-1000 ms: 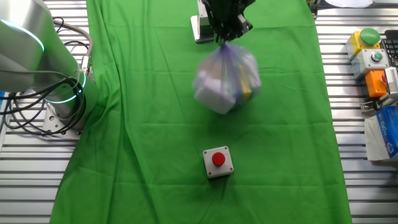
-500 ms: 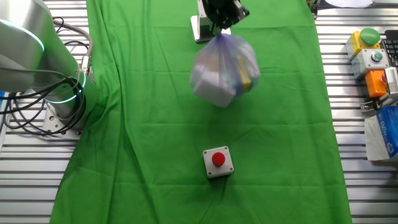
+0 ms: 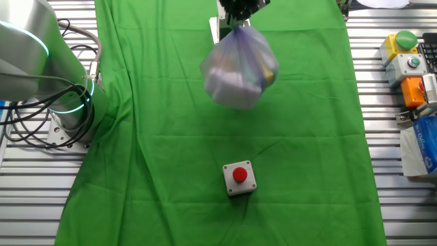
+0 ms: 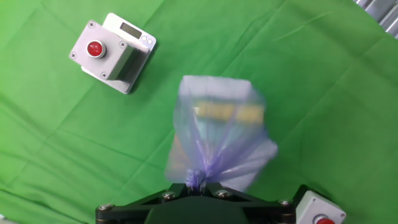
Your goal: Pick up a bag of things
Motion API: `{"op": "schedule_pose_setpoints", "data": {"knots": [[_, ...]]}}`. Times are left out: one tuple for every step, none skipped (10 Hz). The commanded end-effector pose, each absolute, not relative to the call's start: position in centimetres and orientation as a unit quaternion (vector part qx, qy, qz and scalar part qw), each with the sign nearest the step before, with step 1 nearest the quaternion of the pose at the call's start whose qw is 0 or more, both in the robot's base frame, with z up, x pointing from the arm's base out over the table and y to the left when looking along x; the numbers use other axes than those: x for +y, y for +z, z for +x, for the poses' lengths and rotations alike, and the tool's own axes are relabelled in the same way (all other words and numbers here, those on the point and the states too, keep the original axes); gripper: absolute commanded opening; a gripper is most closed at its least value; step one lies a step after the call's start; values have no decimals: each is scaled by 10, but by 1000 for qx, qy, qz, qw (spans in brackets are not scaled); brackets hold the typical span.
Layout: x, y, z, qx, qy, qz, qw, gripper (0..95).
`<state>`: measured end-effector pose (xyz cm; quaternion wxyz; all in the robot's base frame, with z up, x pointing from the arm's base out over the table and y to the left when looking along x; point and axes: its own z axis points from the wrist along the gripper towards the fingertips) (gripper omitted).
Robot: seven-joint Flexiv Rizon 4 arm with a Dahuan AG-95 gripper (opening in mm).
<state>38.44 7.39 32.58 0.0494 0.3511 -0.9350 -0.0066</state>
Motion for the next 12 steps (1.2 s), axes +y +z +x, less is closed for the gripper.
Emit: {"op": "schedule_pose_setpoints", "data": {"knots": [[75,331,384,-934,-8,353,49,0],[75,332,384,-934,-9,354,49,0],[75,336,383,-934,-9,355,48,0],[74,338,381,-933,-10,356,48,0],[74,340,380,-933,-10,357,48,0],[74,341,380,-932,-10,359,49,0],[74,341,379,-932,-9,359,49,0],[74,341,379,-932,-7,360,51,0],[74,342,379,-933,-6,357,51,0],[74,342,379,-932,-7,358,50,0],[74,342,379,-933,-7,356,49,0],[74,342,379,-934,-7,354,48,0]]}}
